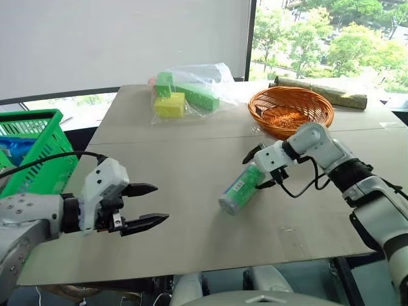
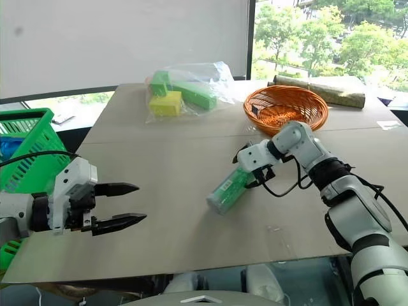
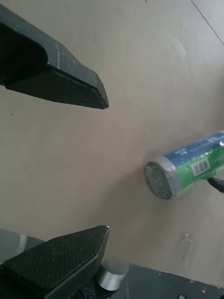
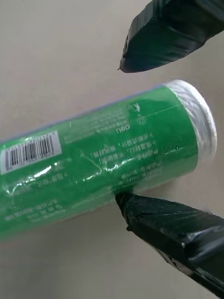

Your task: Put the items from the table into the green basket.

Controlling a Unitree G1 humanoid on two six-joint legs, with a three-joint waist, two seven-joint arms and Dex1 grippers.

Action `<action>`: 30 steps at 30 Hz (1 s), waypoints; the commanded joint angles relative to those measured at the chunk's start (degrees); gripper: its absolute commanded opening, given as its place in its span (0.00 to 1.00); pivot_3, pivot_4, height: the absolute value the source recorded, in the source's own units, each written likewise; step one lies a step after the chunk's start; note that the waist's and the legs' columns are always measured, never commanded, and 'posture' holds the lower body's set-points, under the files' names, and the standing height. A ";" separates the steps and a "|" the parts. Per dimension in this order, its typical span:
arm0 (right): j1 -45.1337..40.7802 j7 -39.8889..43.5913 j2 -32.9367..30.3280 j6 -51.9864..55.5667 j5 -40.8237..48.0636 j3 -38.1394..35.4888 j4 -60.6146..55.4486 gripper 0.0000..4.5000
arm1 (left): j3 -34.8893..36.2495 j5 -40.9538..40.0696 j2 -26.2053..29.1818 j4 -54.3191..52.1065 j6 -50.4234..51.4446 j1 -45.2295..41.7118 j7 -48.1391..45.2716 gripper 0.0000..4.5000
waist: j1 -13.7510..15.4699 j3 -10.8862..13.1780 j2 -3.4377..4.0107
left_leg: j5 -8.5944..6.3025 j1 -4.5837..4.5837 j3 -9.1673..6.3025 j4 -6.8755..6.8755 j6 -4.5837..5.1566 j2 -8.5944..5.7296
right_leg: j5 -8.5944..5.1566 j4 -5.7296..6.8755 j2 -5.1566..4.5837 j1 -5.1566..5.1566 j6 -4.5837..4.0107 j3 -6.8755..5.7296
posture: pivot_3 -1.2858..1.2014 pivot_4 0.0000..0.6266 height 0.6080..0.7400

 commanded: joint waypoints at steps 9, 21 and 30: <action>-4.72 5.60 3.07 -0.30 0.58 -3.57 7.97 0.40 | 1.30 -4.76 -0.83 -3.04 -0.41 -2.38 4.51 0.91 | 0.97 0.05 0.08 | 0.00 0.01 -0.02 -0.03 -0.02 -0.03 | 0.00 -0.01 -0.05 0.02 -0.02 -0.02 | 0.49 0.00 1.00; 7.52 -6.64 14.38 52.59 37.20 -22.04 -34.66 0.40 | 2.35 -21.93 -15.78 3.49 -1.25 -17.89 27.08 0.91 | 2.98 0.03 0.05 | -0.01 -0.09 -0.11 -0.09 -0.03 0.01 | 0.01 0.04 -0.09 -0.04 0.00 -0.13 | 0.48 0.00 1.00; 11.56 -17.19 19.34 65.93 44.89 -22.75 -48.21 0.40 | -4.67 -26.94 -22.94 3.97 -5.81 -27.01 34.54 0.91 | 3.59 -0.01 -0.02 | -0.01 -0.12 0.03 -0.08 -0.02 -0.16 | 0.02 0.01 -0.23 -0.06 0.02 -0.14 | 0.48 0.00 1.00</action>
